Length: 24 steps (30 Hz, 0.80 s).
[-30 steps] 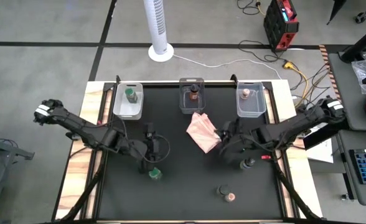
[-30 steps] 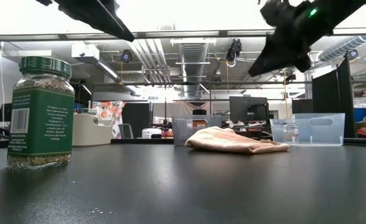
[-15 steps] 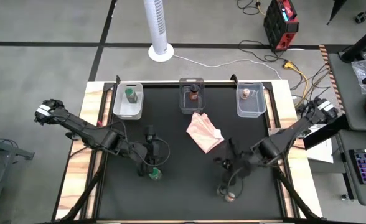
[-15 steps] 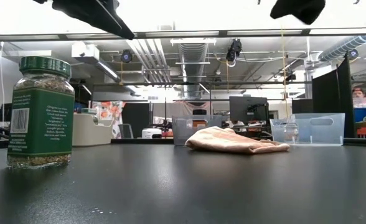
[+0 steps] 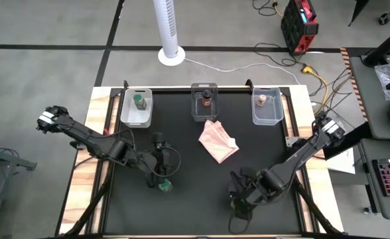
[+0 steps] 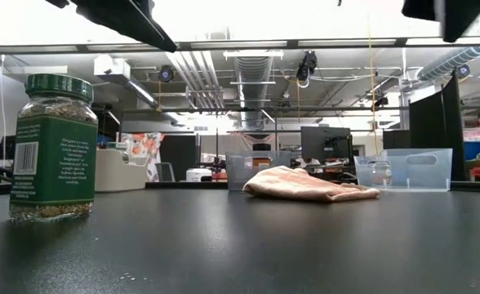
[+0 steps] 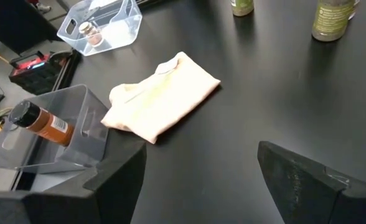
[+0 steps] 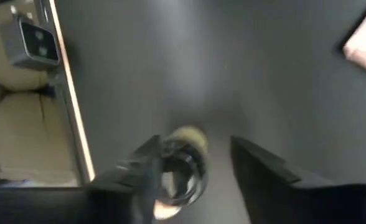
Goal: Sort spices by type
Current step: Put the bottom black seasoning bottle into the black bin
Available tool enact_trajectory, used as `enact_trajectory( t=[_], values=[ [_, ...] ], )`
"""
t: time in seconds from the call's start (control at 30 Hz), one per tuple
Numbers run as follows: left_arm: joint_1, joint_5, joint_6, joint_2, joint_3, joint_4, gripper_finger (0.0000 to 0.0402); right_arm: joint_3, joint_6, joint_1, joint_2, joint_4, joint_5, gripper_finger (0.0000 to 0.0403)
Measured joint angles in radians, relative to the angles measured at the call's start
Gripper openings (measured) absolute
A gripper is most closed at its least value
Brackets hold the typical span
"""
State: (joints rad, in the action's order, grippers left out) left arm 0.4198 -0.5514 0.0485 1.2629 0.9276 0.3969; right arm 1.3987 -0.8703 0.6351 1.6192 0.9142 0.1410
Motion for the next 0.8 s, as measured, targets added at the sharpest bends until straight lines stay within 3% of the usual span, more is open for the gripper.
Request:
enact_trajectory(
  t=[0.2, 0.33, 0.47, 0.8],
  values=[
    [0.000, 0.003, 0.000, 0.000, 0.000, 0.000, 0.0291, 0.045, -0.036, 0.025, 0.028, 0.026, -0.018, 0.0288],
    [0.000, 0.003, -0.006, 0.000, 0.000, 0.000, 0.0291, 0.050, -0.065, 0.045, 0.028, 0.057, -0.019, 0.0335],
    [0.000, 0.003, -0.007, 0.000, 0.000, 0.000, 0.0291, 0.050, -0.137, 0.057, 0.041, 0.108, -0.020, 0.0353],
    [0.000, 0.003, -0.006, 0.000, 0.000, 0.000, 0.0291, 0.049, -0.176, 0.061, 0.103, 0.098, -0.061, 0.0348]
  ],
)
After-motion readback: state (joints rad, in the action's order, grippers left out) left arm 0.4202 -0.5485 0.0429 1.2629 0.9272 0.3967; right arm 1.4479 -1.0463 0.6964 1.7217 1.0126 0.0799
